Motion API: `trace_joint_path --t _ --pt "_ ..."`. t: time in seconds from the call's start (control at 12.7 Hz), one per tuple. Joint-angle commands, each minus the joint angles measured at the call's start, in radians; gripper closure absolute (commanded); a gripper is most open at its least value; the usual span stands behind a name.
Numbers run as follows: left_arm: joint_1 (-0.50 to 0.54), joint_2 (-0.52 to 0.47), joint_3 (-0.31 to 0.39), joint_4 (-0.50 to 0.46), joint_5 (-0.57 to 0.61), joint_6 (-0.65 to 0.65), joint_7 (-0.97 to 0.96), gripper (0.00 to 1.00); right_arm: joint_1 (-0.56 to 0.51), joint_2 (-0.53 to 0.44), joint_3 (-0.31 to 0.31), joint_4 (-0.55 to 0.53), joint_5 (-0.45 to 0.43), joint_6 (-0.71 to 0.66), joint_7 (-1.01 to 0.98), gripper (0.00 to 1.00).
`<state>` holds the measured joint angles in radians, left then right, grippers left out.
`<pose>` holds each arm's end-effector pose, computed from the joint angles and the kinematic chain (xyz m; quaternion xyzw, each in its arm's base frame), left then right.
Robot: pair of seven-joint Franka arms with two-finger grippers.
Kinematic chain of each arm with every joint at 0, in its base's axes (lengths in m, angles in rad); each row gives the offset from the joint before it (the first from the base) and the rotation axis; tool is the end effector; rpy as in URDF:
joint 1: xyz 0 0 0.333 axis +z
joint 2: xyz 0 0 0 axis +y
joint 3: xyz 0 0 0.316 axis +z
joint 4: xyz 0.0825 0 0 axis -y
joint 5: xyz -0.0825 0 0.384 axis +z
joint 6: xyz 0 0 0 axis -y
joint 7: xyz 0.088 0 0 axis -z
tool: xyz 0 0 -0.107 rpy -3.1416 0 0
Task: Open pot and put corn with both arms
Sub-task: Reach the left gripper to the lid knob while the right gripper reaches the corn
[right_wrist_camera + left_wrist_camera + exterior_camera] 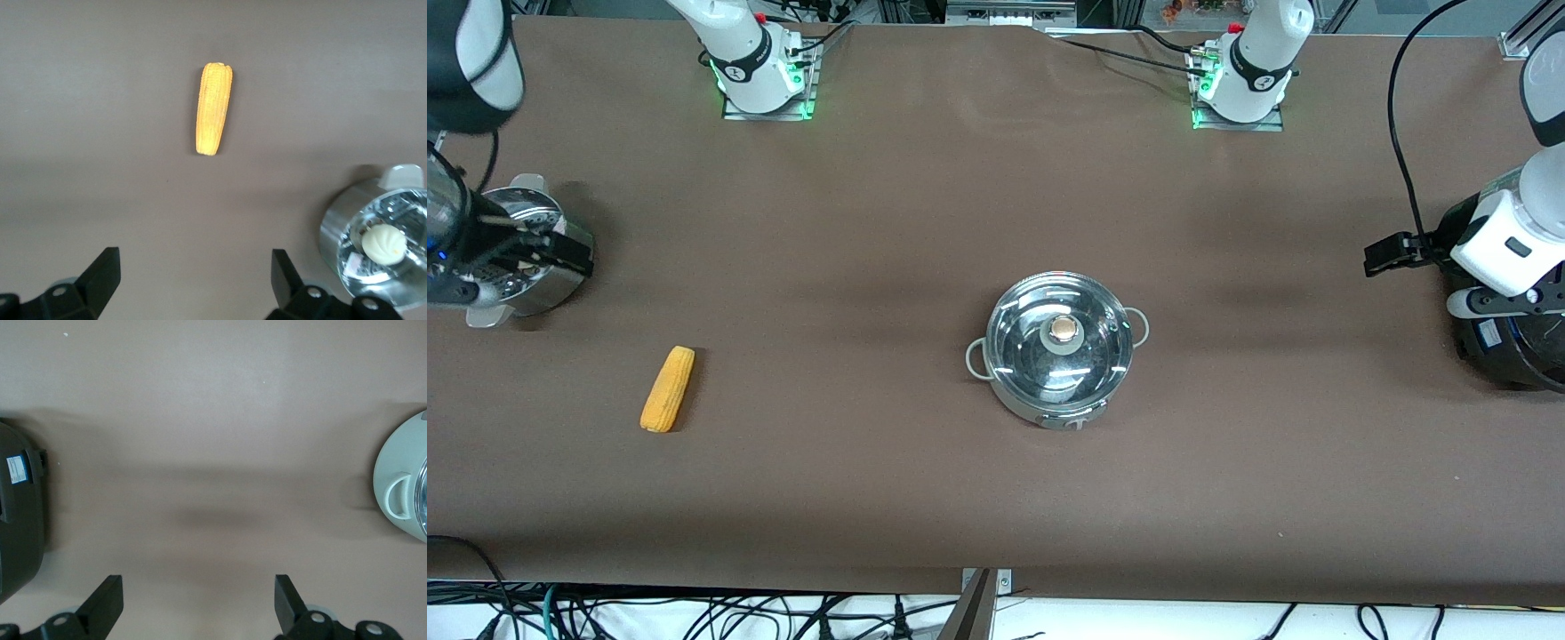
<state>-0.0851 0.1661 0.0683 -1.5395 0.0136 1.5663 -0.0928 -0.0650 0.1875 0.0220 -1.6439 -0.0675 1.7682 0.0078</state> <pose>0.5973 -0.0115 0.5432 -0.9968 -0.0374 0.0686 0.0162 0.6125 -0.0332 0.4967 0.9989 -0.0178 -0.0321 0.0303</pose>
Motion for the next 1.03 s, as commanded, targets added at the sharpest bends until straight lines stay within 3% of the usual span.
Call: trace_joint_path --t 0.0,0.24,0.32,0.63,0.95 --pt "-0.019 0.0 -0.048 0.024 -0.021 -0.026 -0.083 0.0 -0.015 0.082 0.006 0.026 0.011 0.083 -0.009 0.0" --pt "-0.045 0.057 -0.142 0.025 -0.157 -0.02 -0.295 0.0 -0.013 0.209 0.006 0.026 0.012 0.242 -0.009 0.0" --pt "-0.073 0.099 -0.162 0.065 -0.165 -0.009 -0.332 0.0 -0.015 0.254 0.006 0.026 0.012 0.307 -0.009 0.0" --pt "-0.206 0.284 -0.165 0.245 -0.169 0.026 -0.482 0.0 -0.018 0.38 0.006 0.032 0.017 0.47 -0.009 0.0" --pt "-0.318 0.383 -0.165 0.253 -0.164 0.197 -0.632 0.0 -0.024 0.495 0.006 0.068 0.018 0.591 0.0 0.0"
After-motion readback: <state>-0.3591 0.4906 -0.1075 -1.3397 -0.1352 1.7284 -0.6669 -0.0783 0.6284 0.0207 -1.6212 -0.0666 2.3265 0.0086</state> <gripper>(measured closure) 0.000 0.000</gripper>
